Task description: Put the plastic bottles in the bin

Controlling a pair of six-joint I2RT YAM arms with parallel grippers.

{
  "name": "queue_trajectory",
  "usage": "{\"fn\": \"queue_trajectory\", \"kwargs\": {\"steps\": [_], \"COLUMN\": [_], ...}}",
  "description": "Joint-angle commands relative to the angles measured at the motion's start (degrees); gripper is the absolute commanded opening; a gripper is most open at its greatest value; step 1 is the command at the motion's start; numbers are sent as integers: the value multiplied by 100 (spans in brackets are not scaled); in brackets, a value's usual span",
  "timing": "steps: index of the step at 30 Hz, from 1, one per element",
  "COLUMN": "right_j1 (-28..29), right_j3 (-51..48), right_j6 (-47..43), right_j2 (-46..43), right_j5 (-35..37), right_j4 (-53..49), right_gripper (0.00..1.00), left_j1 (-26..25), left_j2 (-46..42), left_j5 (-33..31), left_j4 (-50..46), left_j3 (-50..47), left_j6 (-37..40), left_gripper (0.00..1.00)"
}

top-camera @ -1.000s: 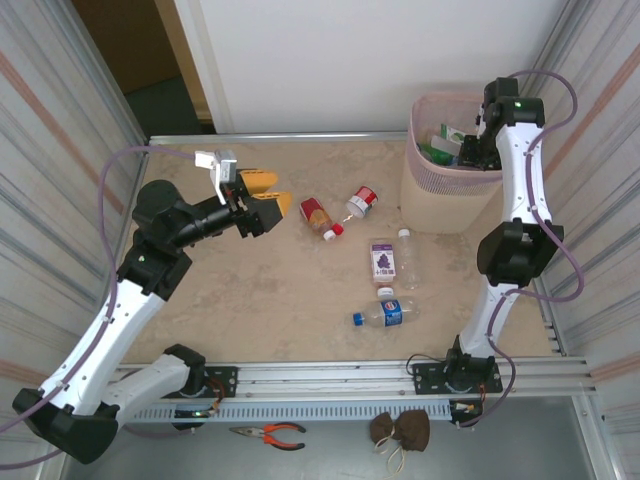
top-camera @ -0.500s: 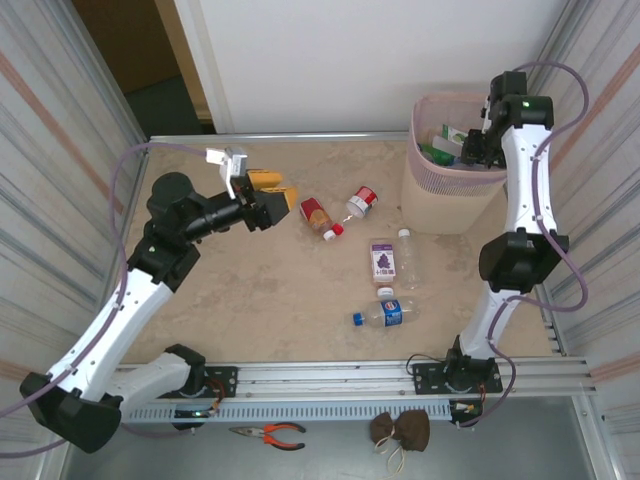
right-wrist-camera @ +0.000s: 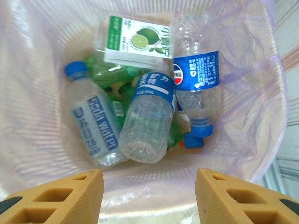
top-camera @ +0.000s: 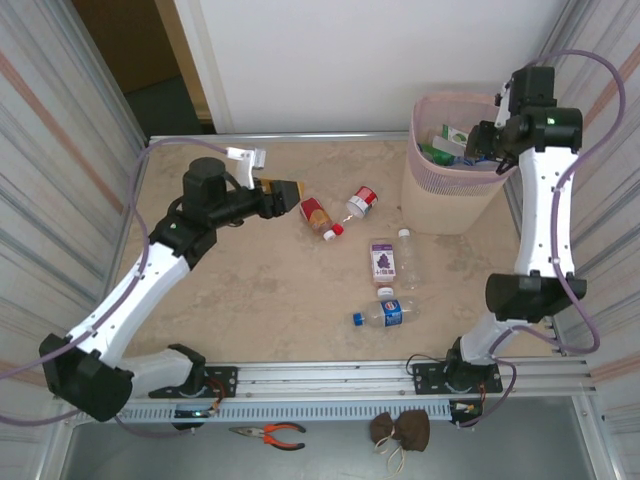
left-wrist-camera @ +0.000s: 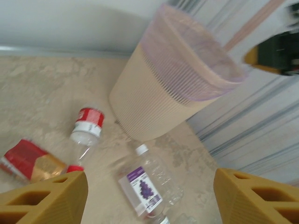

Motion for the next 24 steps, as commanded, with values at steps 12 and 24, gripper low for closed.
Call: {"fn": "queue_trajectory", "kwargs": {"steps": [12, 24], "right_j1": [74, 60], "right_j3": [-2293, -3587], "right_j6": [602, 740], "right_j2": [-2089, -2940], "right_j5": [-376, -389], "right_j4": [1379, 1720], "right_gripper": [53, 53], "left_j1": [-136, -238], "left_j2": [1879, 3955], "left_j5": [-1123, -2094], "left_j4": [-1891, -3302], "left_j3": [1287, 2941], "left_j6": [-448, -1982], "left_gripper": [71, 77]}}
